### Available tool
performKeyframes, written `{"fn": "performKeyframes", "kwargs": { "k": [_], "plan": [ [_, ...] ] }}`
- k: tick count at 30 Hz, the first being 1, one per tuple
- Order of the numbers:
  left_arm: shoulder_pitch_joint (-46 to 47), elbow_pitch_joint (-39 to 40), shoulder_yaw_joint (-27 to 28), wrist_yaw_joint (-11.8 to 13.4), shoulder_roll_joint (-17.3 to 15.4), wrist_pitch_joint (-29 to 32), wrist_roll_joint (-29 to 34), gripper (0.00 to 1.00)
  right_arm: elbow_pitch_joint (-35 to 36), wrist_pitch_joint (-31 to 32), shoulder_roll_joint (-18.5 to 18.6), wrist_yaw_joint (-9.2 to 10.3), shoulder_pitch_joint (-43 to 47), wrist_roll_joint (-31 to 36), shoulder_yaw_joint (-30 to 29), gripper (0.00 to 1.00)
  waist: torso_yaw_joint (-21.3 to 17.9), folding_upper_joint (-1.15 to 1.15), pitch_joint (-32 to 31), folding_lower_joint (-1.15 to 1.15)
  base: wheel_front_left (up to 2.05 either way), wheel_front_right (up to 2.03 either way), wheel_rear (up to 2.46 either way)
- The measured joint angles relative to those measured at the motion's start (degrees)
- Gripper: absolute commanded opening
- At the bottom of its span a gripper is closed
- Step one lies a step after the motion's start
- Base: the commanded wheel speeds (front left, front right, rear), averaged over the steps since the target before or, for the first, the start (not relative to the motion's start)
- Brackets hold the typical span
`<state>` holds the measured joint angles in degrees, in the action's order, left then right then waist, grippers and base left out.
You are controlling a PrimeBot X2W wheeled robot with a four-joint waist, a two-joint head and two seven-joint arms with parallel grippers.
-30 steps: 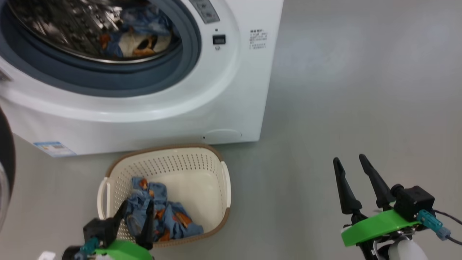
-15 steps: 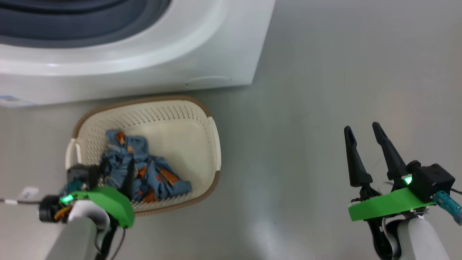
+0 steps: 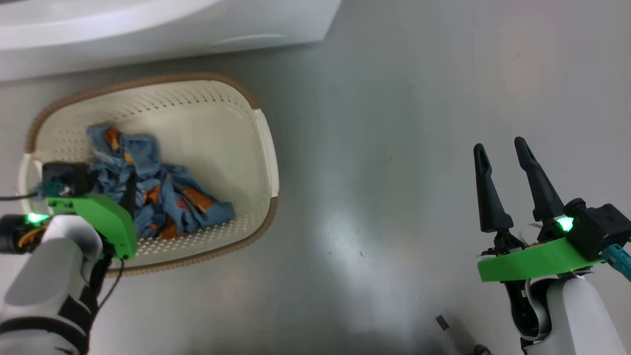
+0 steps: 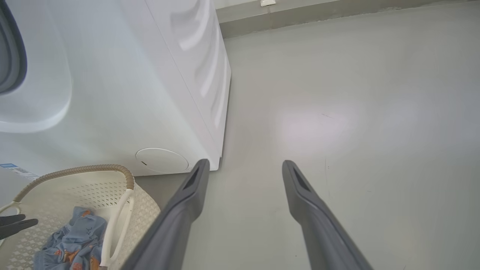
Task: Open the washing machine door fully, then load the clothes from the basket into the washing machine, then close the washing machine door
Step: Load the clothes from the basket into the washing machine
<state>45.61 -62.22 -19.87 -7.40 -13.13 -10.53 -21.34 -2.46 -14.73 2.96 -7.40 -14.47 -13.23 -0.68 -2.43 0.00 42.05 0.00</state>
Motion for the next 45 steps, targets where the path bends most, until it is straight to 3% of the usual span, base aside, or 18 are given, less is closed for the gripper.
{"fn": "performKeyframes", "kwargs": {
  "k": [16, 42, 43, 44, 45],
  "plan": [
    [9.9, -7.0, -8.5, 0.0, -5.2, 8.7, -7.3, 1.0, 2.6, 0.0, 0.0, 0.0, -1.2, -0.5, 1.3, 1.0, -4.5, 0.0, 10.8, 0.0, 0.0, 0.0, 0.0],
    [15.6, -11.5, -12.1, 0.1, -5.2, 16.2, -8.7, 1.0, 5.5, 0.0, 0.0, 0.0, 0.6, 0.1, 2.4, 1.0, -6.9, 0.0, 15.5, 0.0, 0.0, 0.0, 0.0],
    [15.7, -11.5, -12.2, 0.1, -5.2, 16.7, -8.7, 0.53, 5.6, 0.0, 0.0, 0.0, 0.7, 0.1, 2.4, 1.0, -7.0, 0.0, 15.5, 0.0, 0.0, 0.0, 0.0],
    [15.7, -11.5, -12.3, 0.1, -5.0, 16.9, -8.7, 0.16, 5.6, 0.0, 0.0, 0.0, 0.7, 0.1, 2.4, 1.0, -7.1, 0.0, 15.5, 0.0, 0.0, 0.0, 0.0],
    [15.7, -11.5, -12.4, 0.1, -4.9, 16.9, -8.7, 0.0, 5.6, 0.0, 0.0, 0.0, 0.7, 0.1, 2.4, 1.0, -7.1, 0.0, 15.6, 0.0, 0.0, 0.0, 0.0]
  ]
}}
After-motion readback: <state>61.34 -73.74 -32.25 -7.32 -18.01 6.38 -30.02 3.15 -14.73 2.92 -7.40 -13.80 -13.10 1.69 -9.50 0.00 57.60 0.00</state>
